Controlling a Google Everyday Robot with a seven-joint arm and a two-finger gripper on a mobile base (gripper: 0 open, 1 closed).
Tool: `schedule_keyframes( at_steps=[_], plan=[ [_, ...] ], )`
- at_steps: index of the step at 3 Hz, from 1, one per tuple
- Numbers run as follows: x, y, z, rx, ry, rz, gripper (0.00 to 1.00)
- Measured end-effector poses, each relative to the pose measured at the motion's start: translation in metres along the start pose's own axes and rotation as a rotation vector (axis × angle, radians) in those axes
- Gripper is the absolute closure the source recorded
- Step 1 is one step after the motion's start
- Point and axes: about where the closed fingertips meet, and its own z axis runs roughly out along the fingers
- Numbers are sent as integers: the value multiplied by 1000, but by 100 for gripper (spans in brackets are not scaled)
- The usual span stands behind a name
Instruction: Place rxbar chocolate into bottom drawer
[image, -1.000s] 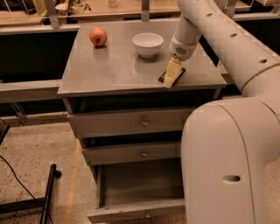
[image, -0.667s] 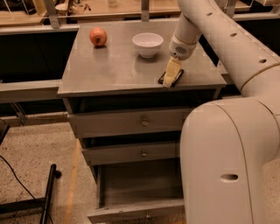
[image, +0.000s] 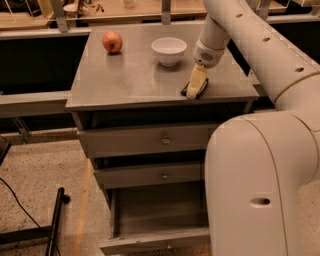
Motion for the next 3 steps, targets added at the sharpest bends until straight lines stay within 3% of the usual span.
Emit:
schedule_keyframes(
  at_steps=[3],
  plan=[
    [0, 0, -1, 0, 0, 0, 100]
  ],
)
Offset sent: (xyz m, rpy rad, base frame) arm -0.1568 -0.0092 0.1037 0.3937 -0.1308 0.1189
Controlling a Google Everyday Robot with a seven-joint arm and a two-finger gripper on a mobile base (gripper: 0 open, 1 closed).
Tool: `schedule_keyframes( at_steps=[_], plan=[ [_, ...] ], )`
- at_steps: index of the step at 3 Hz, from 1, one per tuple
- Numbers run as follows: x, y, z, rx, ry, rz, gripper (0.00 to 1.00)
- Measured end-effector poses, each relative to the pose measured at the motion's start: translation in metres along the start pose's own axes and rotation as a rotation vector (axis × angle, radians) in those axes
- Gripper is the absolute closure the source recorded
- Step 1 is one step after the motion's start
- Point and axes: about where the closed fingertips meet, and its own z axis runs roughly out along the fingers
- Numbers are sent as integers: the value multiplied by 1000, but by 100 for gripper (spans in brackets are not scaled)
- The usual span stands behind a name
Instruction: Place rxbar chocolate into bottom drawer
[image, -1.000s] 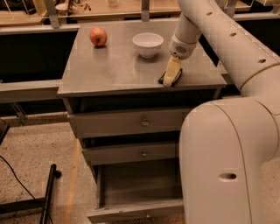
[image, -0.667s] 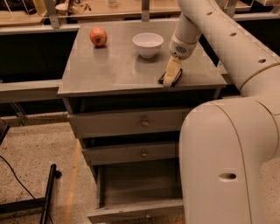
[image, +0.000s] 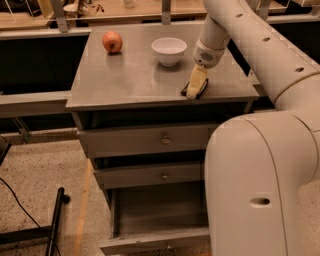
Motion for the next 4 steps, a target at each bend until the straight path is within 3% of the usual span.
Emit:
schedule_keyframes(
  at_steps=[3, 4],
  plan=[
    [0, 0, 0, 0, 0, 0, 100],
    [-4, 2, -24, 49, -43, -36, 100]
  ],
)
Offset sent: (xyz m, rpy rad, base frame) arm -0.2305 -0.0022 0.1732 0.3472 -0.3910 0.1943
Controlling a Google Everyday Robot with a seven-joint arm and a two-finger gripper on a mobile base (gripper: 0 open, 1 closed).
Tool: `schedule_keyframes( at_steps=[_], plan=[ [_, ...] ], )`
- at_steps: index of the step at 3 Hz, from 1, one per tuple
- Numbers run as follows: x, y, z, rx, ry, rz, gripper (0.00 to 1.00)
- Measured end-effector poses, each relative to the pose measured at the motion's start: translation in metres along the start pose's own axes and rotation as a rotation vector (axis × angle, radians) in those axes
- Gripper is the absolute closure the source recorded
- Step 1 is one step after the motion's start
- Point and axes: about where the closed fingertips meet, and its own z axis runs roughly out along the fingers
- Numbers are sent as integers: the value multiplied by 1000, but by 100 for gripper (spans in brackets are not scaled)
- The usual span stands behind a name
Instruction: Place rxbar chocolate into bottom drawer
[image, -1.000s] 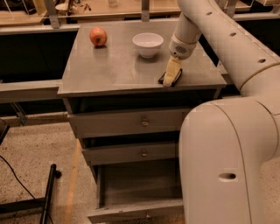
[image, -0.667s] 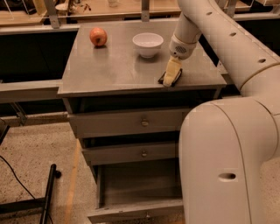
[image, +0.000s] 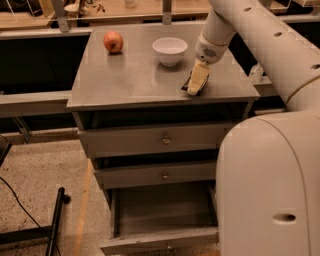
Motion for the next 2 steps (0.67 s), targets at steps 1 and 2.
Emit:
schedule_keyframes(
  at_steps=[1, 2],
  plan=[
    [-4, 15, -33, 55, -59, -64, 100],
    [-1, 36, -55, 98, -81, -103, 100]
  ],
)
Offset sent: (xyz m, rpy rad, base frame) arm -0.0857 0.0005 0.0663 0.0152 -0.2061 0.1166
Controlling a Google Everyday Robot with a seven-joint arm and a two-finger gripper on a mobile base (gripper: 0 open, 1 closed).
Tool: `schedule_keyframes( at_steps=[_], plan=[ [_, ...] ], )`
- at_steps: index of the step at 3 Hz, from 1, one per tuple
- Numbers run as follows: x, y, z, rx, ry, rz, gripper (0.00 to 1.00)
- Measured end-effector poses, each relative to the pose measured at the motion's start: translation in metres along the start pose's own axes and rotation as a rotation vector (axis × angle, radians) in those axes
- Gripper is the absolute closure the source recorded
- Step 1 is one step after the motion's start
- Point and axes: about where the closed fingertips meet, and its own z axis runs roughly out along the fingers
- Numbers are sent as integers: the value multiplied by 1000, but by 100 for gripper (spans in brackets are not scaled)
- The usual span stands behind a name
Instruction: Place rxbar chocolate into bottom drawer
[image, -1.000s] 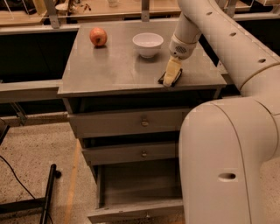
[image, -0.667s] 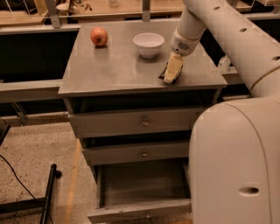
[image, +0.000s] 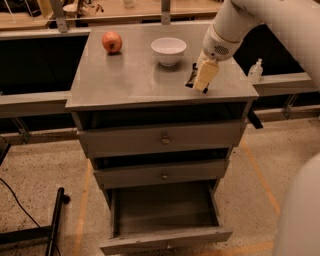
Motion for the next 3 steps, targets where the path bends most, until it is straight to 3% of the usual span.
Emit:
schedule_keyframes(
  at_steps=[1, 2, 3],
  plan=[
    [11, 27, 10, -3, 22, -6, 100],
    [10, 69, 18, -38, 21, -62, 100],
    [12, 80, 27, -61, 32, -71, 100]
  ],
)
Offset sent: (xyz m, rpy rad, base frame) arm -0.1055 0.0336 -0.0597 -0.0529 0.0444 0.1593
